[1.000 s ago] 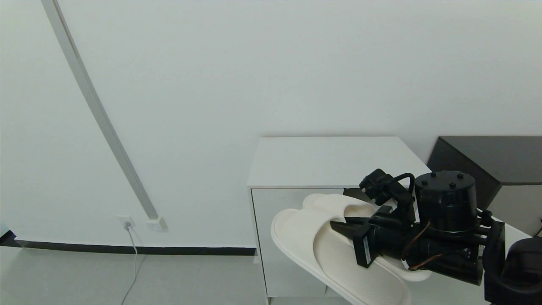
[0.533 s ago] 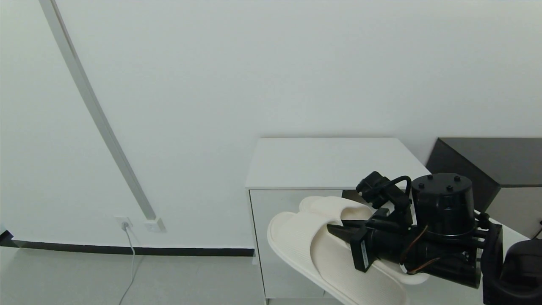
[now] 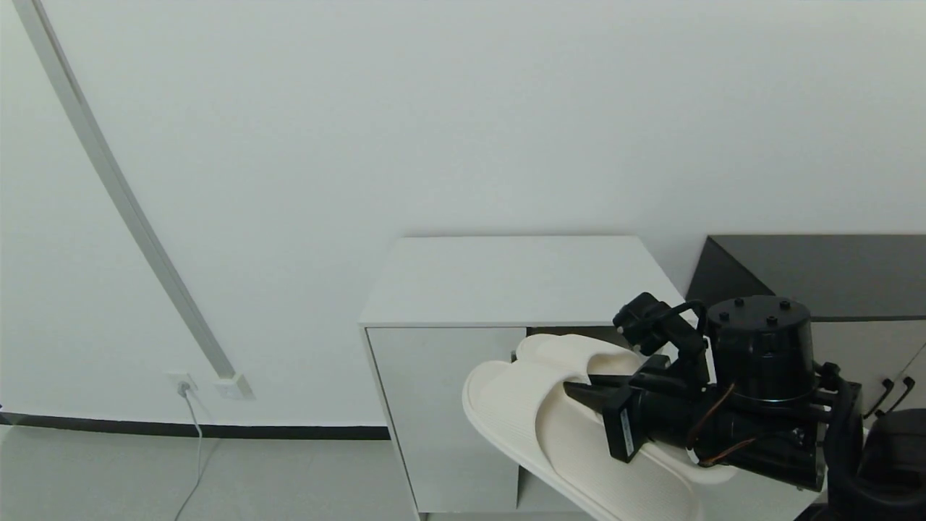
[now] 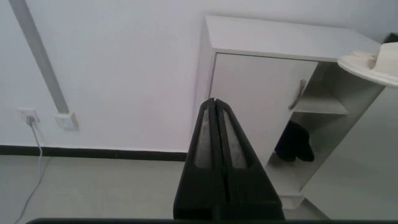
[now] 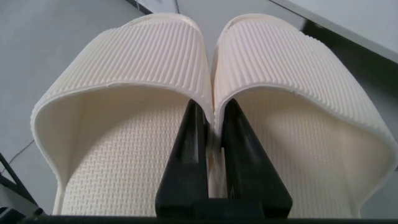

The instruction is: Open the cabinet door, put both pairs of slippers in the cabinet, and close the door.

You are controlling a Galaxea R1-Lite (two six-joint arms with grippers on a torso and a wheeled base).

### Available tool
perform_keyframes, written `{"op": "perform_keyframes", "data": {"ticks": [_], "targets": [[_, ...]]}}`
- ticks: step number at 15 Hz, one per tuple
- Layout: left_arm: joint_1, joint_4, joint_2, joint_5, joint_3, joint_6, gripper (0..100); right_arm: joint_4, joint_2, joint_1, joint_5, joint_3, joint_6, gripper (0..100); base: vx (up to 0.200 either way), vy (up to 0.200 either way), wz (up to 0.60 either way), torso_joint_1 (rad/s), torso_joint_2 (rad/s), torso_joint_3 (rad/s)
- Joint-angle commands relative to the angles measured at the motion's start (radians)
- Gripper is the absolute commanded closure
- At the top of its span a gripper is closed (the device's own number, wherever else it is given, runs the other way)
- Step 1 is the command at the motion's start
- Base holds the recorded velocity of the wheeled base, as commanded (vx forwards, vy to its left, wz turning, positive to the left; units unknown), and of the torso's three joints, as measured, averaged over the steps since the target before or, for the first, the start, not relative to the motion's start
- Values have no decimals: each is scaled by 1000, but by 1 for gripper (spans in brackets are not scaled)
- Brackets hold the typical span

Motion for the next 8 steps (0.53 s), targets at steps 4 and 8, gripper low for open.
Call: {"op": "perform_keyframes", "data": {"ticks": [4,8], "targets": [[0,0,1,0,0,-1,100,-4,0,0,1,2,1,100,0,-200,0,2,0,-1],[0,0,1,0,0,-1,100,-8,-2,0,2,11,1,100,0,-150,0,3,3,2]]}}
